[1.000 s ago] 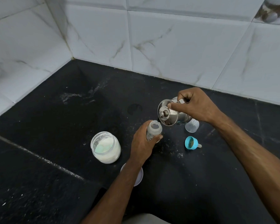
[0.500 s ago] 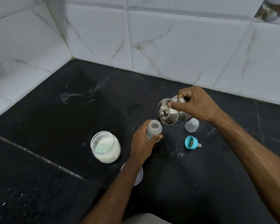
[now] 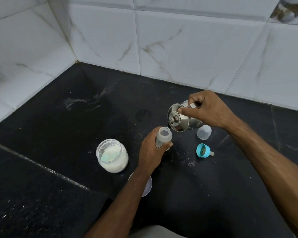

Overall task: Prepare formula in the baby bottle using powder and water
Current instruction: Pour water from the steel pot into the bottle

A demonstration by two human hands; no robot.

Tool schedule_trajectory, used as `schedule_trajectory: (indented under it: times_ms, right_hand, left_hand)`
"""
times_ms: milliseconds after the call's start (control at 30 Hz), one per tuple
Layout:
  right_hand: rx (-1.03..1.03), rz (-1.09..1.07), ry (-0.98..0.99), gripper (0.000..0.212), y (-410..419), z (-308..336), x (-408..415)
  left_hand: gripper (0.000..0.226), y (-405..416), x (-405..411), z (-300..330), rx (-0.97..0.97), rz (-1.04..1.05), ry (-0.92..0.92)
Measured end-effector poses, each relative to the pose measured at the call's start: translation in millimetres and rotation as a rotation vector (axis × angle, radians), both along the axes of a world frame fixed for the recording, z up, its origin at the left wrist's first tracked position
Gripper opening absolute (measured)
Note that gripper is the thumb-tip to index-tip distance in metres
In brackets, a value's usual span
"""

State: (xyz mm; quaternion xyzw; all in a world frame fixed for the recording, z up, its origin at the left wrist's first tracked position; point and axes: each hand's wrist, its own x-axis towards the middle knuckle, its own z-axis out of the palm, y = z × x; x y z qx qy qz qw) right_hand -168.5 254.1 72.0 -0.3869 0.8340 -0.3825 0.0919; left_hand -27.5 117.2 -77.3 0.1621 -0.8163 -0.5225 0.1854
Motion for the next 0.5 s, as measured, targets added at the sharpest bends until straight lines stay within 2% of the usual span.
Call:
schedule_trajectory:
  times_ms: [500]
  right_hand:
    - [0.023, 0.004, 0.024, 0.033, 0.2, -0.3, 1.3]
  left_hand:
    - [0.045, 0.6, -0.6, -0.3, -0.013, 0.002, -0.044]
